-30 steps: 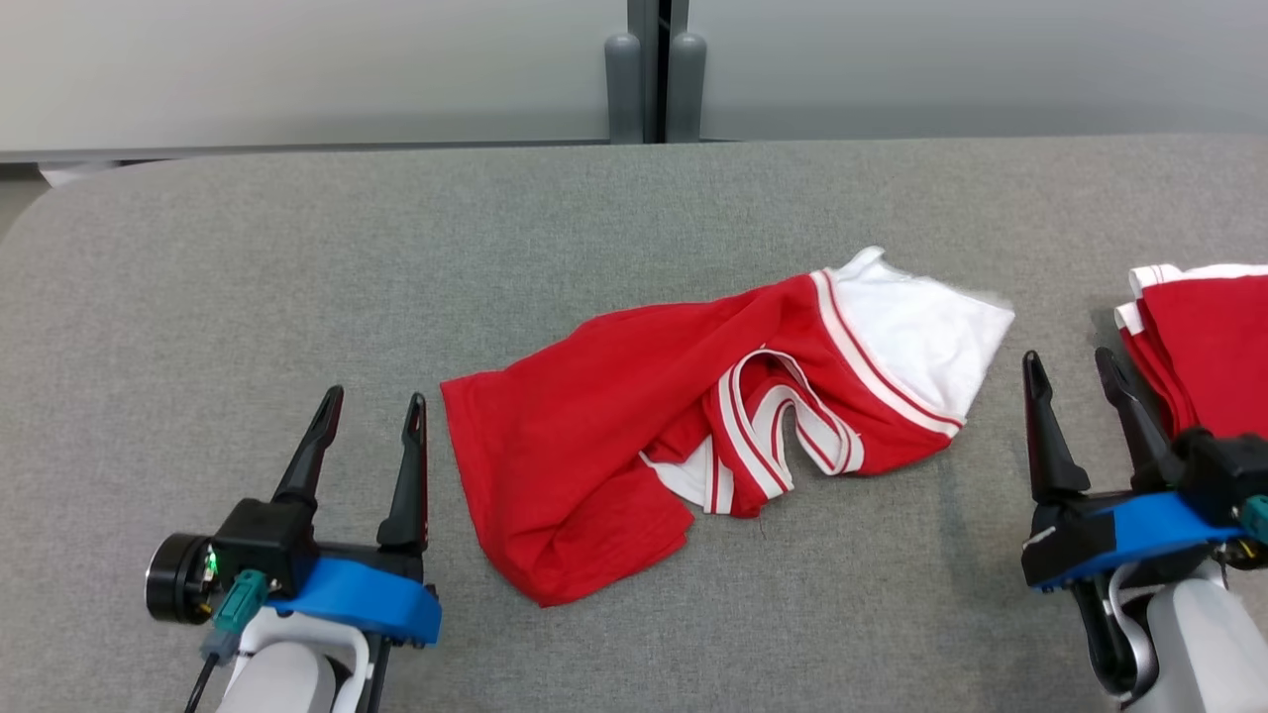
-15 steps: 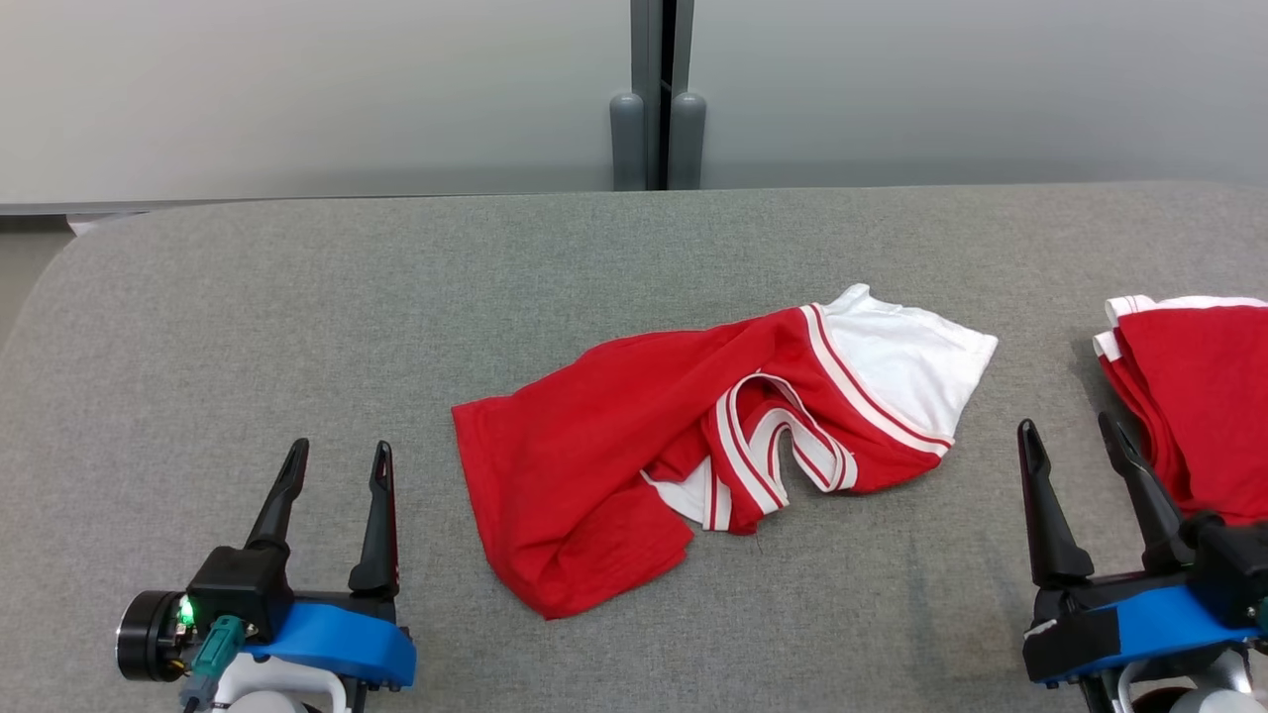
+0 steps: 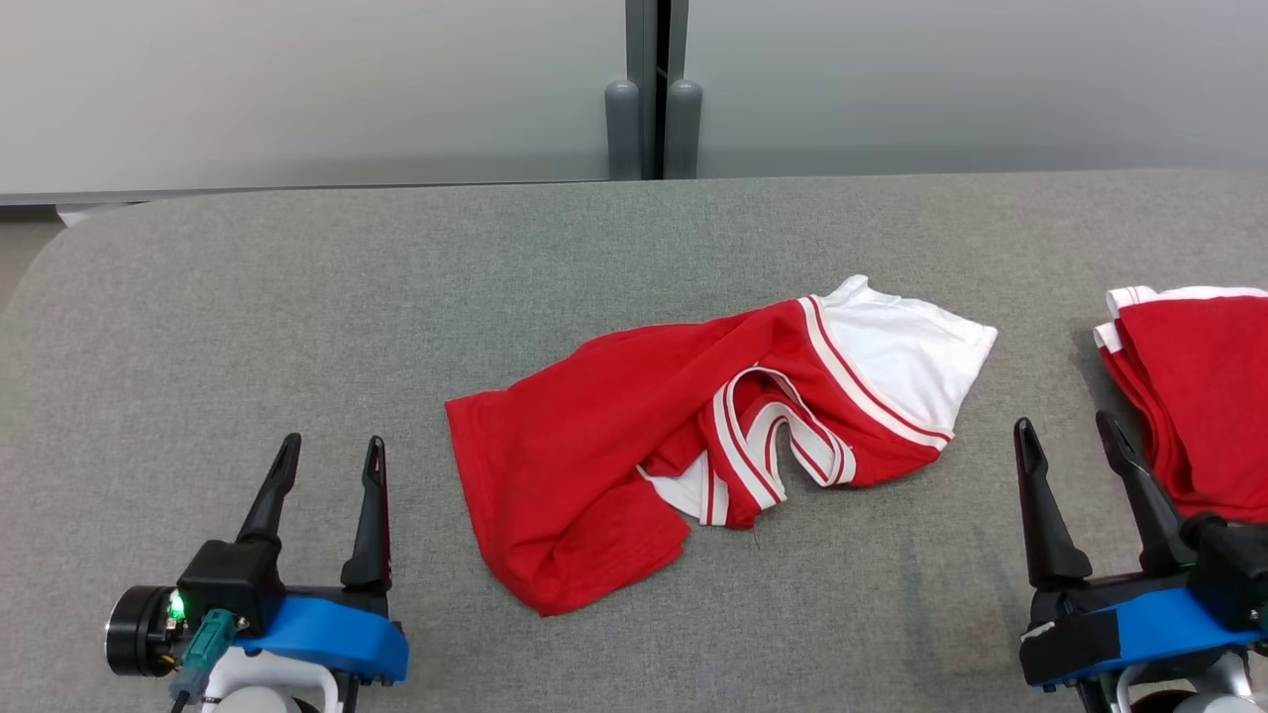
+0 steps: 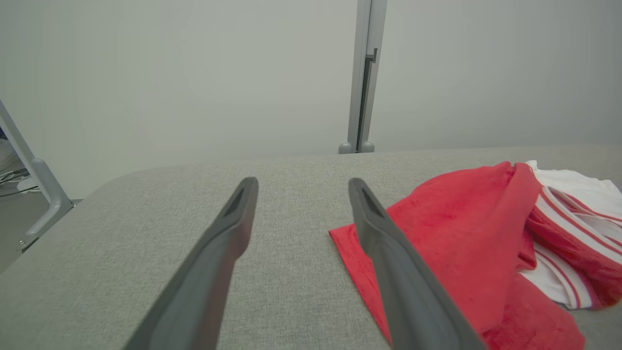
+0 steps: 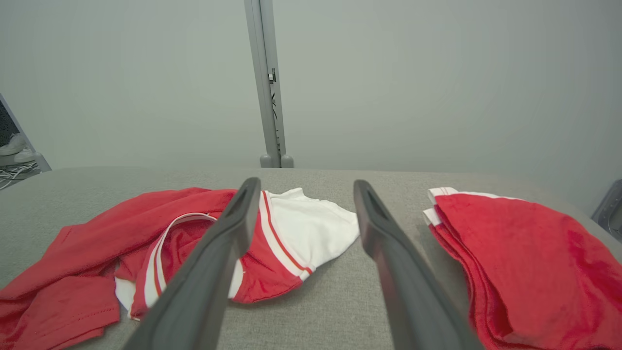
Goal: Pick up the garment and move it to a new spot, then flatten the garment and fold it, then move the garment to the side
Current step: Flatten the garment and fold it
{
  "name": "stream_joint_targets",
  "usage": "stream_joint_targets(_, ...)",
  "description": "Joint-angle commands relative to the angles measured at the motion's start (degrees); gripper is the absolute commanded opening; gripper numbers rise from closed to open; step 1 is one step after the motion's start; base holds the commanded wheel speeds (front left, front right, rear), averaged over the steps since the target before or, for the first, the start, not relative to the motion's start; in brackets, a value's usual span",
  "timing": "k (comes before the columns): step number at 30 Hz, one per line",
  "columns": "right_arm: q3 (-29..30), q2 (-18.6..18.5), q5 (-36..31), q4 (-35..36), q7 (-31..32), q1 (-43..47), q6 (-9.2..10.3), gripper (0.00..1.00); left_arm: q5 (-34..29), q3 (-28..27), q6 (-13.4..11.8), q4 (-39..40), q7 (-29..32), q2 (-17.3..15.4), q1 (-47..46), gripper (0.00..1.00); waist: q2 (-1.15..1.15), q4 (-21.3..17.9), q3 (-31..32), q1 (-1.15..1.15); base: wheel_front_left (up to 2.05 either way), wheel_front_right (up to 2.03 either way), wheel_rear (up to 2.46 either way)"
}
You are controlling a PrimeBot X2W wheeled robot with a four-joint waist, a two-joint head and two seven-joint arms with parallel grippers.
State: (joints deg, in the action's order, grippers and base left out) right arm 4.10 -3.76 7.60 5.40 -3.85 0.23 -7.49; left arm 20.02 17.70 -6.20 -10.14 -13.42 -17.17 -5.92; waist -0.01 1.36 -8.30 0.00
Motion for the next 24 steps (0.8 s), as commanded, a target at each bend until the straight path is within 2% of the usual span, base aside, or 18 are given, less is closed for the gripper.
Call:
stream_joint_targets(1, -0.04, 0.16, -0.34, 0.31, 0.11, -0.03, 0.00, 1.00, 0.20, -0.09, -0.13, 0.25, 0.37, -0.37, -0.95, 1.00, 0.01, -0.05, -0.37, 0.00, 0.00, 0.00, 0.00)
stream_joint_targets(5, 0.10, 0.21, -0.49, 0.68, 0.21, -1.15, 0.00, 1.00, 0.35, 0.34, 1.09, 0.52, 1.85, -0.67, -5.19, 1.00, 0.01, -0.09, -2.51, 0.00, 0.00, 0.00, 0.00)
stream_joint_targets(8, -0.12, 0.23, -0.57, 1.03, 0.25, -2.09, 0.00, 1.00, 0.86, 1.36, 2.93, -1.93, 5.28, -0.50, -9.90, 1.00, 0.01, -0.19, -4.54, 0.00, 0.00, 0.00, 0.00)
stream_joint_targets(15, -1.31, 0.11, -0.34, -0.49, 0.00, -4.17, 0.00, 1.00, 4.05, 3.89, 8.41, -14.86, 14.27, 1.06, -19.30, 1.00, 0.01, -2.04, -7.74, 0.00, 0.00, 0.00, 0.00)
stream_joint_targets(22, -1.51, 0.02, 0.38, -2.45, -0.69, -5.58, 0.00, 1.00, 6.35, 4.59, 10.88, -26.49, 17.51, 1.99, -23.65, 1.00, 0.01, -3.67, -9.58, 0.00, 0.00, 0.00, 0.00)
stream_joint_targets(23, -1.40, -0.07, 0.55, -2.83, -0.82, -5.83, 0.00, 1.00, 6.60, 4.75, 11.25, -27.74, 17.70, 2.08, -24.32, 0.98, 0.01, -3.77, -9.84, 0.00, 0.00, 0.00, 0.00)
stream_joint_targets(24, -1.32, -0.30, 0.65, -3.27, -0.97, -6.05, 0.00, 1.00, 6.80, 5.13, 11.64, -29.20, 18.36, 2.07, -24.87, 0.88, 0.01, -3.87, -10.07, 0.00, 0.00, 0.00, 0.00)
